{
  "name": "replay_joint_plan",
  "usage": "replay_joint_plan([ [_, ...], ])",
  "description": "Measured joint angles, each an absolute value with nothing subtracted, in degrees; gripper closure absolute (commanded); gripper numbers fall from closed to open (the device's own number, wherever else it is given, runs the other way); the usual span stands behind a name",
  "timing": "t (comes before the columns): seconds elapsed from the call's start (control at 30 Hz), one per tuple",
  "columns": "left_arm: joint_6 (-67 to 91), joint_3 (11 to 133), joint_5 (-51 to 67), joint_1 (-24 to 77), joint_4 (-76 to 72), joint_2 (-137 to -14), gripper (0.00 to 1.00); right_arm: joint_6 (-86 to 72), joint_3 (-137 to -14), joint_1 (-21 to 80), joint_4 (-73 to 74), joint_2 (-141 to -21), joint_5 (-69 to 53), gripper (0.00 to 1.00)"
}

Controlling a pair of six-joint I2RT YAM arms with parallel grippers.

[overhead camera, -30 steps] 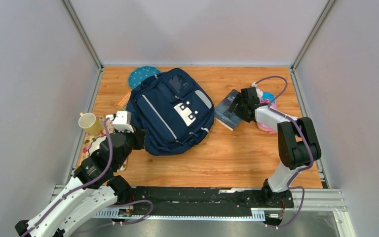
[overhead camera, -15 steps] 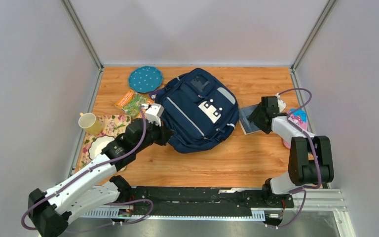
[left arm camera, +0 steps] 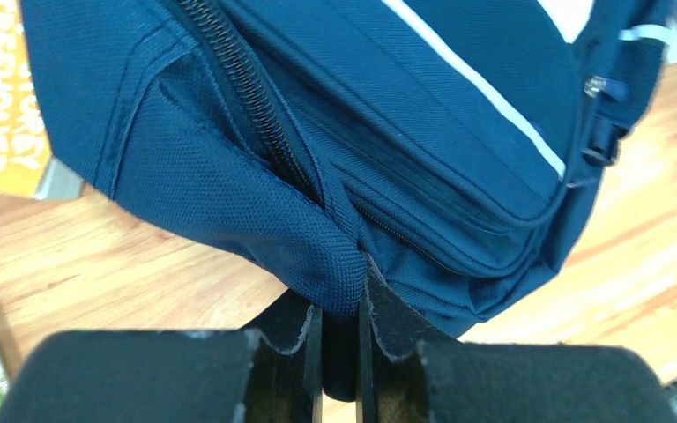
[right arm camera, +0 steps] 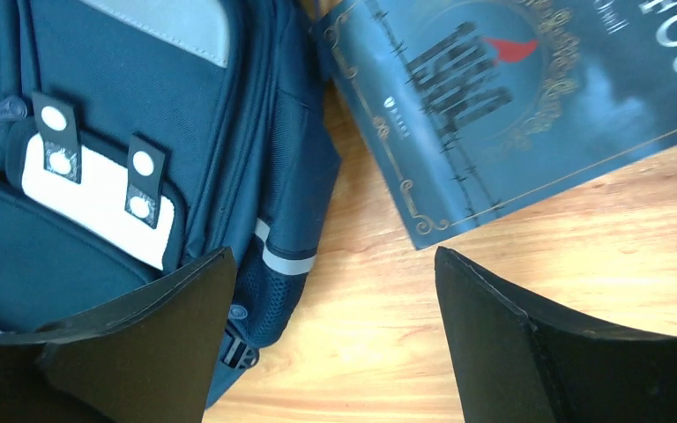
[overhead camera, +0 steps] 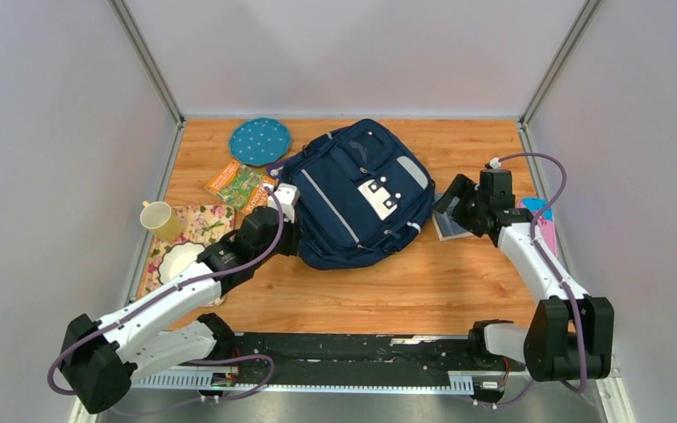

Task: Pack the student bag
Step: Move the book to the center of the board.

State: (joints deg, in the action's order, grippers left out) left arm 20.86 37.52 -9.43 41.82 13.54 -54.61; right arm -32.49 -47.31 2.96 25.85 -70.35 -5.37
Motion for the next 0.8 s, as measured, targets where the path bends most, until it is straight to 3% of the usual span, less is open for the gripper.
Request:
replay_joint_plan([
  [0.27,20.18,37.52,-17.21,41.69,17.47,-54.24,1.0,-32.47,-49.36,3.57,25.02,-78.39,-9.21,0.12],
  [0.57,19.99,37.43,-20.08,41.69,21.98,-45.28,1.0,-31.77,-75.94,3.55,24.12,-103.28,-7.22,0.13],
  [0.8,19.92,37.58,-21.28,41.71,23.9,-42.72,1.0,-31.18,-81.34,3.62,25.69,-114.96,-9.17,0.12],
])
